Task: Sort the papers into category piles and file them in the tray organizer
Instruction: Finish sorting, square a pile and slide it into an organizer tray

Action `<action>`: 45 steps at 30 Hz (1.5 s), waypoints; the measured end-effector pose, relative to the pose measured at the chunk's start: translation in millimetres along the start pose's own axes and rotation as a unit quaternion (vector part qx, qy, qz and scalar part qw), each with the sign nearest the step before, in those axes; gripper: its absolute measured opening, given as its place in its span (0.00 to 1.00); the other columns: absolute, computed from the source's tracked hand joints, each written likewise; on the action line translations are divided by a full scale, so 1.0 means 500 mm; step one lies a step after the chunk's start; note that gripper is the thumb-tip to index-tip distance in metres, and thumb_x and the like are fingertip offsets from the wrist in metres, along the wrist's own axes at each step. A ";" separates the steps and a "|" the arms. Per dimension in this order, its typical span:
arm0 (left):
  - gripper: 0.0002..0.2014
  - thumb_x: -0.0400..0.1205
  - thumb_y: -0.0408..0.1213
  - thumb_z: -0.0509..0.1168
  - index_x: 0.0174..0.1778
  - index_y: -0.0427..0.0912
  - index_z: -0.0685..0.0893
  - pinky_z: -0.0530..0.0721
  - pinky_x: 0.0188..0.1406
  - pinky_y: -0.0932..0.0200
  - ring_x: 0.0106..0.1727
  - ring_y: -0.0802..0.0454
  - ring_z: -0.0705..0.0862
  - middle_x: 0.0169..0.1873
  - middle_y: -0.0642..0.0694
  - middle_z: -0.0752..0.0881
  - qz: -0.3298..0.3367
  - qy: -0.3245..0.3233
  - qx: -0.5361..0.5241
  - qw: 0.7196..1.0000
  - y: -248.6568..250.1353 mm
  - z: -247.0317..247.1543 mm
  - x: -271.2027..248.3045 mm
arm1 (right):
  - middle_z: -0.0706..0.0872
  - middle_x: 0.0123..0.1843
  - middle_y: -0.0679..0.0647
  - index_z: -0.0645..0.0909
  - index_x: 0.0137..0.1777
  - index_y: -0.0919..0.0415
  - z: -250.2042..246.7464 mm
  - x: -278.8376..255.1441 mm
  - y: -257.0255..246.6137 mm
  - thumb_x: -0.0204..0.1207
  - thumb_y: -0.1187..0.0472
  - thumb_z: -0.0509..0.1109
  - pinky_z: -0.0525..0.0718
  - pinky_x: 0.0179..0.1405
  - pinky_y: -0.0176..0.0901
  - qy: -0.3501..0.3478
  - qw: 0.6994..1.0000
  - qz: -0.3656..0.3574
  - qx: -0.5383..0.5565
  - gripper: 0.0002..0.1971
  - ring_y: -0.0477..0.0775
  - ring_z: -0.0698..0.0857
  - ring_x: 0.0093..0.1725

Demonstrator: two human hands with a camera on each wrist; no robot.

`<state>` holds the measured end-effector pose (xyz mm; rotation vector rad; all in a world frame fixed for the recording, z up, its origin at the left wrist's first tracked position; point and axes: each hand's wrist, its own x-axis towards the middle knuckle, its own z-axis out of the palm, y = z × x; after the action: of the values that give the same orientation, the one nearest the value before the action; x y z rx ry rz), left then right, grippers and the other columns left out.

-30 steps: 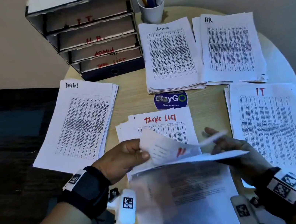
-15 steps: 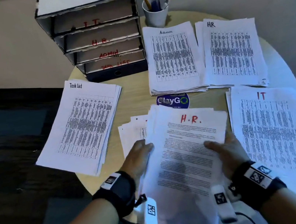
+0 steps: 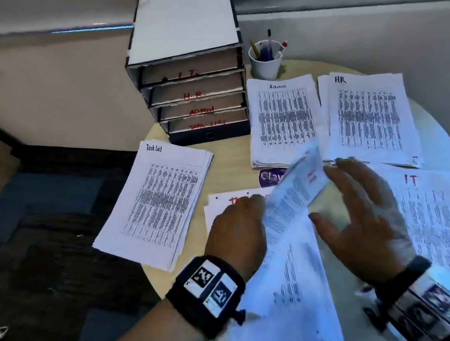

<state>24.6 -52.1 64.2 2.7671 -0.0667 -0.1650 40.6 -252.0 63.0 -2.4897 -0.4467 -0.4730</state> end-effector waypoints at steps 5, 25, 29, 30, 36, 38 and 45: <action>0.13 0.72 0.37 0.52 0.40 0.51 0.82 0.73 0.40 0.53 0.36 0.47 0.83 0.32 0.52 0.81 0.204 0.055 0.100 0.972 0.079 -0.087 0.000 | 0.87 0.36 0.49 0.81 0.50 0.52 -0.048 0.047 -0.071 0.64 0.60 0.77 0.83 0.35 0.45 -0.182 0.969 -0.082 -0.146 0.14 0.56 0.88 0.36; 0.10 0.84 0.28 0.66 0.61 0.38 0.84 0.85 0.52 0.65 0.55 0.56 0.90 0.52 0.48 0.92 0.005 0.172 -0.502 0.848 0.006 -0.150 0.045 | 0.92 0.36 0.40 0.88 0.43 0.62 -0.071 0.072 -0.023 0.72 0.71 0.76 0.83 0.37 0.29 0.032 0.874 0.281 0.394 0.05 0.39 0.90 0.37; 0.06 0.82 0.29 0.70 0.50 0.44 0.84 0.78 0.41 0.80 0.42 0.77 0.85 0.38 0.63 0.89 -0.030 0.212 -0.452 0.866 -0.026 -0.096 0.022 | 0.90 0.36 0.33 0.88 0.46 0.63 -0.043 0.039 -0.042 0.70 0.73 0.78 0.79 0.41 0.23 0.015 0.886 0.267 0.378 0.08 0.31 0.87 0.38; 0.05 0.82 0.30 0.70 0.50 0.44 0.85 0.81 0.43 0.77 0.43 0.74 0.86 0.38 0.62 0.90 -0.044 0.192 -0.461 0.865 -0.040 -0.078 0.013 | 0.90 0.35 0.31 0.88 0.46 0.60 -0.038 0.030 -0.040 0.69 0.74 0.78 0.79 0.40 0.21 0.003 0.886 0.268 0.378 0.10 0.29 0.87 0.38; 0.12 0.76 0.38 0.72 0.55 0.45 0.87 0.88 0.54 0.50 0.51 0.53 0.90 0.47 0.49 0.93 -0.102 0.117 -0.491 0.857 -0.084 0.000 -0.002 | 0.88 0.35 0.36 0.85 0.39 0.46 -0.020 0.009 -0.020 0.67 0.73 0.80 0.76 0.37 0.27 -0.066 0.923 0.219 0.309 0.17 0.36 0.84 0.36; 0.14 0.75 0.38 0.70 0.57 0.44 0.87 0.88 0.53 0.51 0.52 0.50 0.90 0.49 0.49 0.93 -0.089 0.101 -0.502 0.854 -0.086 0.009 0.005 | 0.87 0.33 0.39 0.86 0.37 0.46 -0.011 0.012 -0.017 0.67 0.69 0.80 0.78 0.35 0.33 -0.061 0.923 0.226 0.306 0.14 0.40 0.83 0.34; 0.15 0.77 0.42 0.68 0.57 0.41 0.87 0.86 0.59 0.37 0.53 0.49 0.90 0.50 0.47 0.92 -0.119 0.064 -0.446 0.885 -0.110 0.031 0.028 | 0.91 0.40 0.42 0.87 0.51 0.51 -0.008 0.042 -0.011 0.71 0.65 0.78 0.84 0.39 0.41 -0.013 0.901 0.319 0.293 0.11 0.44 0.89 0.42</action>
<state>38.0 -7.2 28.4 1.8422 0.3100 -0.0486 56.0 -245.4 77.4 -1.8954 0.2123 -0.0209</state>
